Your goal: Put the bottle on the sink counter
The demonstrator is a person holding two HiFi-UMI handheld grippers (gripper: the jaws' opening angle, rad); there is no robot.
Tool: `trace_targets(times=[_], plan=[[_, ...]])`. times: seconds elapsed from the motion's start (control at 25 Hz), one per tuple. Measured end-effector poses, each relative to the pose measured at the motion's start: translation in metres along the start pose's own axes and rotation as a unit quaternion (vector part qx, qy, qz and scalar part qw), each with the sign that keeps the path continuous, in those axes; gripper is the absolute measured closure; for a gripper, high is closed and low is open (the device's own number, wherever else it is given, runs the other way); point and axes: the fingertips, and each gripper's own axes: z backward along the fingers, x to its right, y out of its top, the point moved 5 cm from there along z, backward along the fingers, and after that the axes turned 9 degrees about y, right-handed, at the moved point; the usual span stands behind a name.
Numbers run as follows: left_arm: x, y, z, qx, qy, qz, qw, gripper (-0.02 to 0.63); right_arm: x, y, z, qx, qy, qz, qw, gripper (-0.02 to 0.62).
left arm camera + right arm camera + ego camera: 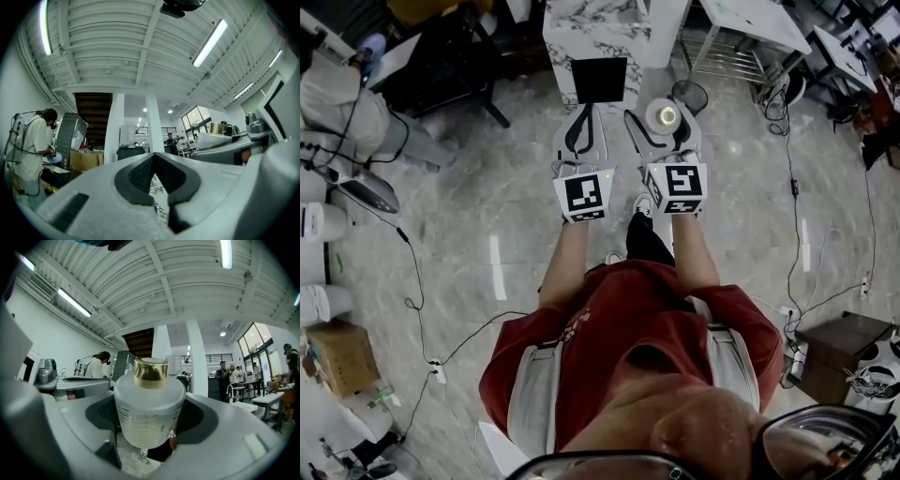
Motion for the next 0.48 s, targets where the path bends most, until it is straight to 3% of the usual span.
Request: trace_targets(times=[0.48], plan=[[0.0,-0.011,-0.031,0.0,-0.007,-0.01,0.9999,0.604,0.023,-0.011,-0.025,0.003,-0.007,-0.006,1.0,0.253]])
